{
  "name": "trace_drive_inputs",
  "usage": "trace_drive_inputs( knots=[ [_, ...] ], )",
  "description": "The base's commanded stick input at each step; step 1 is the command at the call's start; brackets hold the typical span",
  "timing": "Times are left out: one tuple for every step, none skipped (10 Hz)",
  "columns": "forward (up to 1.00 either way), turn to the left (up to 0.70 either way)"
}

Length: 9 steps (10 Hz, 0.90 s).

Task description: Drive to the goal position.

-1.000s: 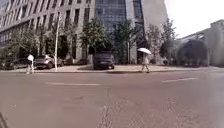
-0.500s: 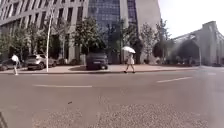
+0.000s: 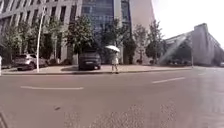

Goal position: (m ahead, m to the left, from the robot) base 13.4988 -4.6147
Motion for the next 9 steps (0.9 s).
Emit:
trace_drive_inputs(
  knots=[
    [0.45,-0.27],
    [0.45,-0.27],
    [0.45,-0.27],
    [0.45,-0.27],
    [0.45,-0.27],
    [0.45,-0.11],
    [0.45,0.0],
    [0.45,0.0],
    [0.45,0.0]
  ],
)
